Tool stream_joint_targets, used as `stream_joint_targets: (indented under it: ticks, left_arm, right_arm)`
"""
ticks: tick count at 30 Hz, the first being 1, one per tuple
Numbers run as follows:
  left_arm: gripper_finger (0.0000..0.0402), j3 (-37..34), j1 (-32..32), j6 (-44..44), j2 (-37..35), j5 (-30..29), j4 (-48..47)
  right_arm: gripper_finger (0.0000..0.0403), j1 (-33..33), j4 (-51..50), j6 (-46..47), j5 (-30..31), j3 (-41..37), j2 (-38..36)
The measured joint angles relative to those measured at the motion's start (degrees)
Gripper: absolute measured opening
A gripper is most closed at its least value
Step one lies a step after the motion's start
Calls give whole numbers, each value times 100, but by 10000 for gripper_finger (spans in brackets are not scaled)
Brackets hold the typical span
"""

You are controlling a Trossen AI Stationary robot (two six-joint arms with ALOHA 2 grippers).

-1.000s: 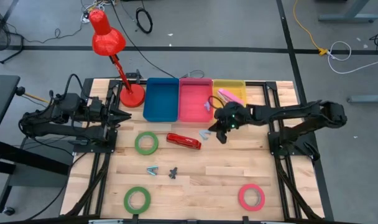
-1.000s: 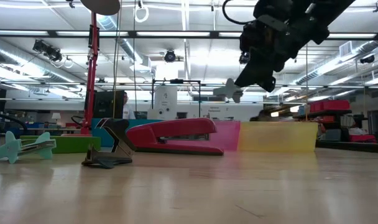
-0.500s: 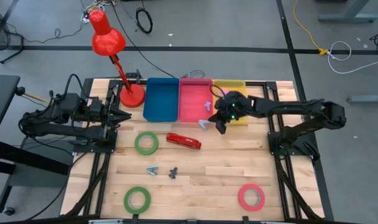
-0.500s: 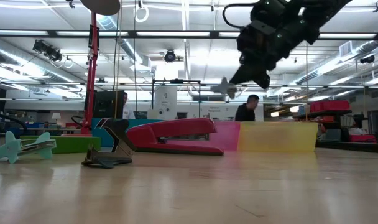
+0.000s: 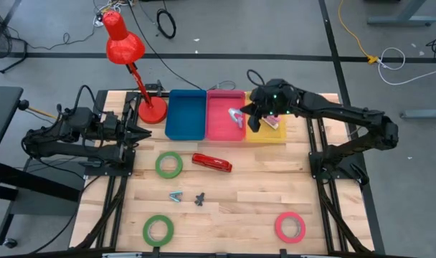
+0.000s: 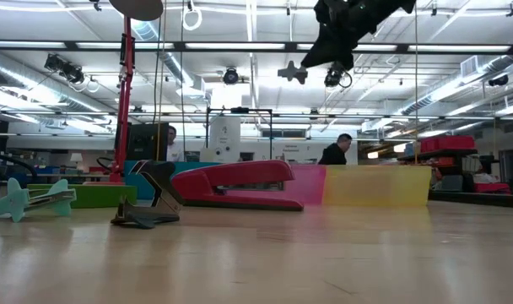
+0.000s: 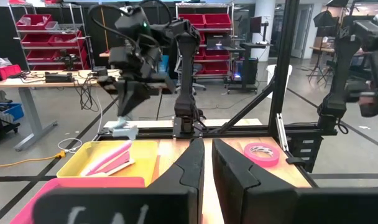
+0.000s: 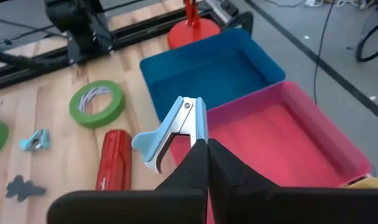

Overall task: Pick and place Stapler, Stapler remover, tape
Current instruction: Put the light blue staple remover into the red bin

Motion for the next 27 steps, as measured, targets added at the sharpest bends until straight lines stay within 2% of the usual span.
stream_joint_targets:
  ticks: [15, 27]
  left_arm:
    - [35, 0, 0, -1, 0, 1, 2]
    - [35, 0, 0, -1, 0, -1, 2]
  right_arm:
    - [0, -538, 10, -237, 37, 128, 271]
    - [0, -931, 590, -391, 17, 128, 1382]
